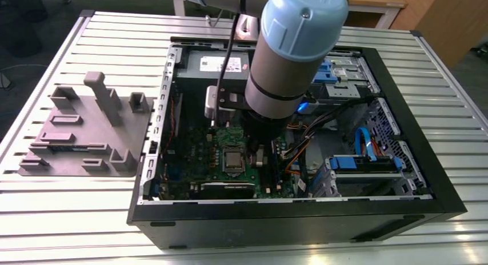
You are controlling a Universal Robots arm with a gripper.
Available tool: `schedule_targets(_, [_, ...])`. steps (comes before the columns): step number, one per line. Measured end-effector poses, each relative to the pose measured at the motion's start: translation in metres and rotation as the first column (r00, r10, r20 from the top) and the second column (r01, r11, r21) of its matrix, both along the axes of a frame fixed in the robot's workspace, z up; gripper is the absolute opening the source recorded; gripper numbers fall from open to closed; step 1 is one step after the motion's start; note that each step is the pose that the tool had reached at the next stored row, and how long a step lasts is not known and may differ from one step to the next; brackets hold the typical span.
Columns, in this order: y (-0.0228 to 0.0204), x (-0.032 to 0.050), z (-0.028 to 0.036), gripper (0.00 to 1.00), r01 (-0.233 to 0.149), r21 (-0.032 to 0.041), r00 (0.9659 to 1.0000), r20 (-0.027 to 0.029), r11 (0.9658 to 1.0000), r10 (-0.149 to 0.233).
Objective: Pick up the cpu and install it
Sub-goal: 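Install the first cpu locking lever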
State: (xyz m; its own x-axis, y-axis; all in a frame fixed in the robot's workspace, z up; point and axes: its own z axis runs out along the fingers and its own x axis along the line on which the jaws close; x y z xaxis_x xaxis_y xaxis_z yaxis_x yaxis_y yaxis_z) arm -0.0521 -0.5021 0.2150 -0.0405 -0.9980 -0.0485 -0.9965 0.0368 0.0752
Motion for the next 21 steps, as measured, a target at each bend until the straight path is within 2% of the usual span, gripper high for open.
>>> schedule_targets(6, [0.0, 0.0001, -0.0008, 0.1, -0.001, 0.0, 1.0, 0.0033, 1.0, 0.001])
schedule_targets(21, [-0.0003, 0.0018, -0.0028, 0.1, -0.005, -0.0001, 1.0, 0.0041, 1.0, 0.005])
